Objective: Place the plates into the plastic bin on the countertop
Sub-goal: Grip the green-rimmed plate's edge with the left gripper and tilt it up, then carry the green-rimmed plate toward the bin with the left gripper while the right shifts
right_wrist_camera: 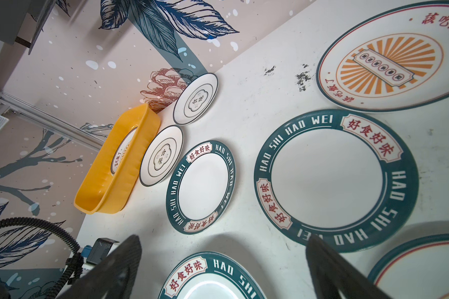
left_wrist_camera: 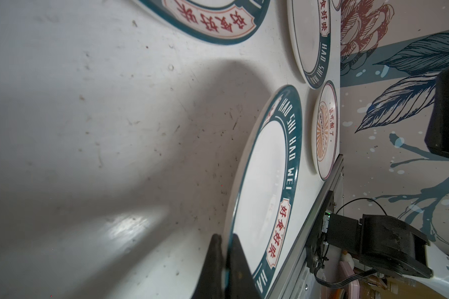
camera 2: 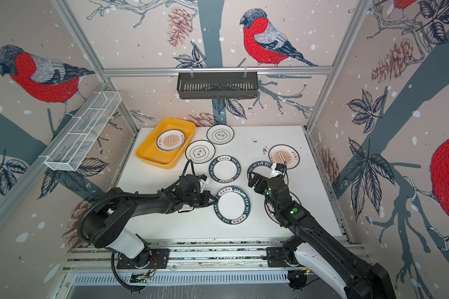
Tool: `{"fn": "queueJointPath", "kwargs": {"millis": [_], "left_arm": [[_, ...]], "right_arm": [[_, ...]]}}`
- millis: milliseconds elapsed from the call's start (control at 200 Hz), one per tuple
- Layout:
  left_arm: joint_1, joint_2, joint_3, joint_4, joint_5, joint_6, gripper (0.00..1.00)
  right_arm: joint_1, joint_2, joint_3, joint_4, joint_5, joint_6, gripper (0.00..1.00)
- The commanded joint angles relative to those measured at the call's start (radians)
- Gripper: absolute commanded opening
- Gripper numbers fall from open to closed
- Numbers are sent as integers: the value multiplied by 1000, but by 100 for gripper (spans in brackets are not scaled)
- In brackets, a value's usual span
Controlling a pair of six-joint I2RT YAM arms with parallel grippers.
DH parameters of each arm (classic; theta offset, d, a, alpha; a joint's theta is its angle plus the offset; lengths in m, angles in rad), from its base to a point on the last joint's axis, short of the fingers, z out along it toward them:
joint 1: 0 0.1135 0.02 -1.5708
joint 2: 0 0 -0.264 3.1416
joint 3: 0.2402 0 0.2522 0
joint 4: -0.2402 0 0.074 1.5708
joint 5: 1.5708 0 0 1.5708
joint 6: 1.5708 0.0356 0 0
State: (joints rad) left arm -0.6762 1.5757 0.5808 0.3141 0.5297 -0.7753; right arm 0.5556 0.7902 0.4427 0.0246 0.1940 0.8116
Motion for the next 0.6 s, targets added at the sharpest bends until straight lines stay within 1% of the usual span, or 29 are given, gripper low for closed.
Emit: {"fn": "queueJointPath", "kwargs": {"millis": [0, 365, 495, 595], "left_arm": [[6, -13, 17, -1, 15, 34, 0], [57, -66, 87, -8, 30, 38, 0], [80, -66, 123, -3, 50, 41, 0], [101, -53, 142, 12, 65, 39, 0]], "right_arm": [[-2, -1, -2, 21, 11, -10, 100], [-20, 27, -1, 44, -2, -27, 100], [-52, 46, -12, 117, -83, 0, 100], [-67, 62, -10, 145, -104, 15, 100]]}}
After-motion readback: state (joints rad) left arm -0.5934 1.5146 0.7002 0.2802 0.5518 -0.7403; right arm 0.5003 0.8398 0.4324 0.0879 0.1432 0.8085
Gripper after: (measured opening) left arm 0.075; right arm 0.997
